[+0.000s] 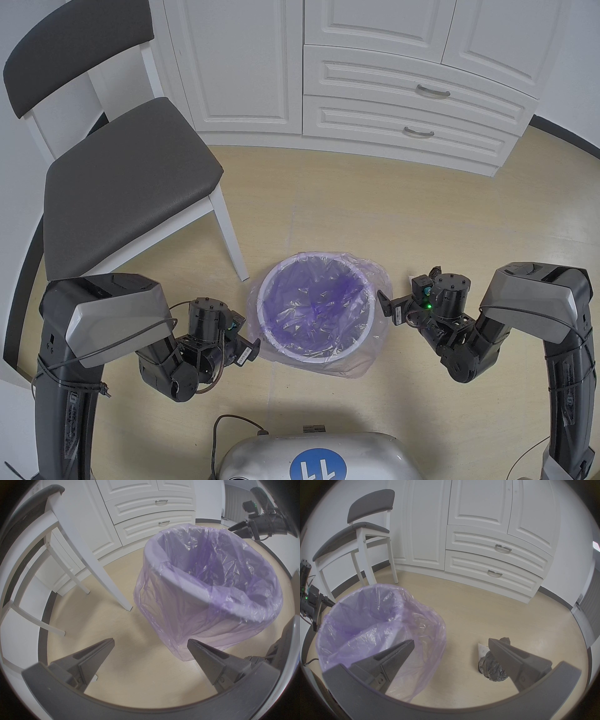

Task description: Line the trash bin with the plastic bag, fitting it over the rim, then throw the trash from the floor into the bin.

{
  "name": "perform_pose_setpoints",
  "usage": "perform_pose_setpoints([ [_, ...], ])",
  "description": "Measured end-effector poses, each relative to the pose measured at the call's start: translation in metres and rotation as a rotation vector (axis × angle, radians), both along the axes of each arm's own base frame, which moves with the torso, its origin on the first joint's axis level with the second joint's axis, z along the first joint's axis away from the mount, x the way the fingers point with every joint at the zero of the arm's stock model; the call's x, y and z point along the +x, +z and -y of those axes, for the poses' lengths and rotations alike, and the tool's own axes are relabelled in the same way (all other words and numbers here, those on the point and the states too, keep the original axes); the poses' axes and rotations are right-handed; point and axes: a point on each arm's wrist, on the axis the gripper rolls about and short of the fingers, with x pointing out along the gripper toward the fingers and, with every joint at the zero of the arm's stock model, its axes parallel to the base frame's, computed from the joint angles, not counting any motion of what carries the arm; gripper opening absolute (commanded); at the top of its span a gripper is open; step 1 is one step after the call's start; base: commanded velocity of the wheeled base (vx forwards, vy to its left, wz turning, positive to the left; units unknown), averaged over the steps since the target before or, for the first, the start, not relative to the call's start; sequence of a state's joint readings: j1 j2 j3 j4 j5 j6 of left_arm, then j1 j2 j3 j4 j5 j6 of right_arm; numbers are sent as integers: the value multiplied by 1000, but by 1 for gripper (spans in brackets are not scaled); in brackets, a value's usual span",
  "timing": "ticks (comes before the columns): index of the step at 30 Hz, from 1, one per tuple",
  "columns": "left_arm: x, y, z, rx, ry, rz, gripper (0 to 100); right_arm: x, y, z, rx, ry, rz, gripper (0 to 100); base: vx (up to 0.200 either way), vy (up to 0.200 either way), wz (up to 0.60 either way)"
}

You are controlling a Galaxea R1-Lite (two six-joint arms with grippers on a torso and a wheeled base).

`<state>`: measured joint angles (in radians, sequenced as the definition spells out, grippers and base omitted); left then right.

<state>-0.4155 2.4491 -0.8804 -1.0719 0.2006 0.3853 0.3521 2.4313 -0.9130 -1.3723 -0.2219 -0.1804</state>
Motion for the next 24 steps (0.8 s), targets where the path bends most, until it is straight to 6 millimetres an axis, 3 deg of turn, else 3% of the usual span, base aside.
perform_pose_setpoints([
  [14, 0, 0, 0, -2, 0, 0, 100, 26, -47, -5, 82, -12, -200, 100, 0, 0, 0],
  [24, 0, 1, 0, -3, -1, 2, 100, 39, -72, 0, 83, -39, -231, 100, 0, 0, 0],
])
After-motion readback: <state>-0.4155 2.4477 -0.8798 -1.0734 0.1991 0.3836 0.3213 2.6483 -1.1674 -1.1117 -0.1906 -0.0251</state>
